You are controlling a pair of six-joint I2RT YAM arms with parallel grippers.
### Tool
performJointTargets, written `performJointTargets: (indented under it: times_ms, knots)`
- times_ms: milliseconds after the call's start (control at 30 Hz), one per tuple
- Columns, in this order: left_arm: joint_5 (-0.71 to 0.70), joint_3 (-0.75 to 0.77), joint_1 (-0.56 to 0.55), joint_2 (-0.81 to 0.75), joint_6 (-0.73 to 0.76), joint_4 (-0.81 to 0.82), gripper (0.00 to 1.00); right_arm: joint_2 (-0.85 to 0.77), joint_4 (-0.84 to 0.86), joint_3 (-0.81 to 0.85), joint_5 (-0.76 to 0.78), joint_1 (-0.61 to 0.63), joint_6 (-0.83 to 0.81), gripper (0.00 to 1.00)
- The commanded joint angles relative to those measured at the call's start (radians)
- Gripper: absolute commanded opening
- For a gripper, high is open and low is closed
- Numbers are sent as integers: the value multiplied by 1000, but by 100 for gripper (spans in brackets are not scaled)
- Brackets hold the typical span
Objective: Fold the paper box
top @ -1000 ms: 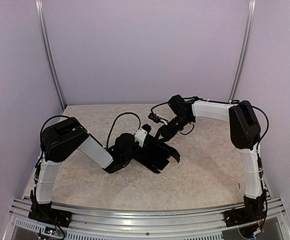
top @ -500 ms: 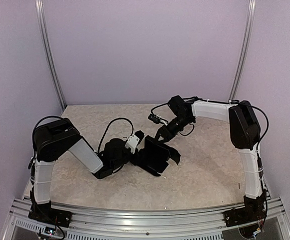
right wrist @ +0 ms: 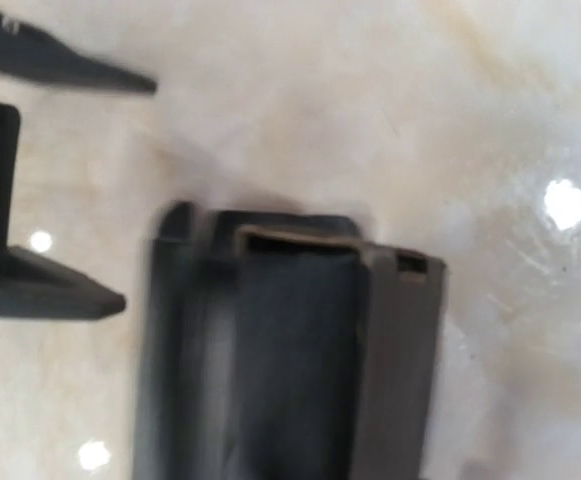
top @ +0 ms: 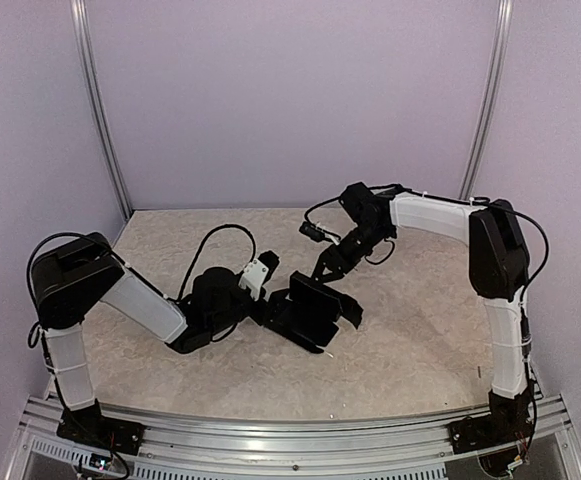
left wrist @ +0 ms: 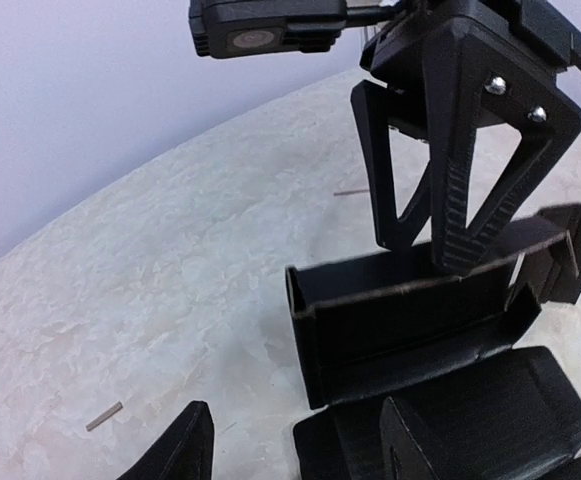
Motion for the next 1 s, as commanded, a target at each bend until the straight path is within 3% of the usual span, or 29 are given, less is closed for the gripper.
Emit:
performJointTargets:
  times_ms: [0, 133, 367, 500, 600, 700, 967]
  knots:
    - [5, 46, -2, -132, -15, -177, 61, -206, -55, -17, -6, -26, -78, 49]
    - [39, 167, 2, -166, -19, -419, 63, -345, 5, -190, 5, -80, -83, 50]
    - [91, 287, 45, -204, -120, -650, 65, -565, 181, -581, 149, -133, -147, 49]
    - [287, 400, 142, -180, -297, -811, 66, -640, 308, -745, 249, -132, -207, 44]
    - [474, 451, 201, -136, -378, -834, 66, -645, 377, -809, 291, -130, -225, 38]
    - [572, 478, 216, -91, -398, -821, 66, -620, 409, -825, 316, -123, -222, 31]
    - [641, 518, 211, 31, -402, -792, 65, -528, 449, -825, 347, -66, -250, 30]
